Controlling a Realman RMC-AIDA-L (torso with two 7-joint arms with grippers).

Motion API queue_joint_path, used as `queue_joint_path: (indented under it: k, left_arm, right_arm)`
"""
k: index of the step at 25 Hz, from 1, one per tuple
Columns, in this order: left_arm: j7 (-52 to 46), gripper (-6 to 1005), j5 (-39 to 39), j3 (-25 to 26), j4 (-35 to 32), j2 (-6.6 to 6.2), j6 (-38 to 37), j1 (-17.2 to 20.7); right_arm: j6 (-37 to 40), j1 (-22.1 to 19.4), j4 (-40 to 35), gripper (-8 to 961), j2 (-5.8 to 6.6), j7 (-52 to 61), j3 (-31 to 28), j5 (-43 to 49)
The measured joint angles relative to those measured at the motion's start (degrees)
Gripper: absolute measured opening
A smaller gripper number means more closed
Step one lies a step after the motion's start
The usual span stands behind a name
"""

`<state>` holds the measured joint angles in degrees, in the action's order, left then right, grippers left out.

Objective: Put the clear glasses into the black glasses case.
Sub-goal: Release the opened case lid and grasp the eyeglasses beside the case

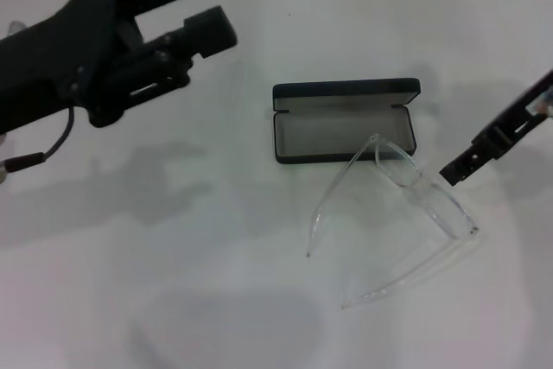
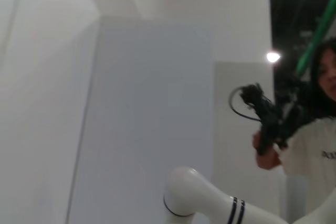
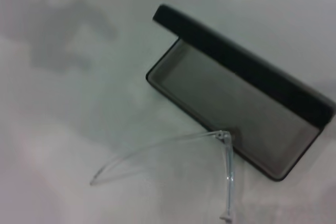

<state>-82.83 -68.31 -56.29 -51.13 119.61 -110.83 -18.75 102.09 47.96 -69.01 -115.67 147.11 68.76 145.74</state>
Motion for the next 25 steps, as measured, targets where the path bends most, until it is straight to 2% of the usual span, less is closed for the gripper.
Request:
queue_joint_path:
  k: [6, 15, 25]
  left_arm:
    - [2.55, 587, 0.02, 0.6, 1.69, -0.01, -0.12, 0.62]
    - [3.19, 584, 0.13, 0.51, 3.79, 0.08, -0.15, 0.24]
    - [4.0, 581, 0.18, 0.61, 4.81, 0.18, -0.03, 0.04]
  right_arm:
    - [-5.85, 2.8, 6.08, 753, -0.29, 0.7, 4.42, 1.08]
    - [-12.5, 4.26, 13.76, 752, -0.47, 0.25, 8.11, -0.88]
    - [-15.73, 4.86, 17.33, 718, -0.53, 0.19, 12.6, -3.63]
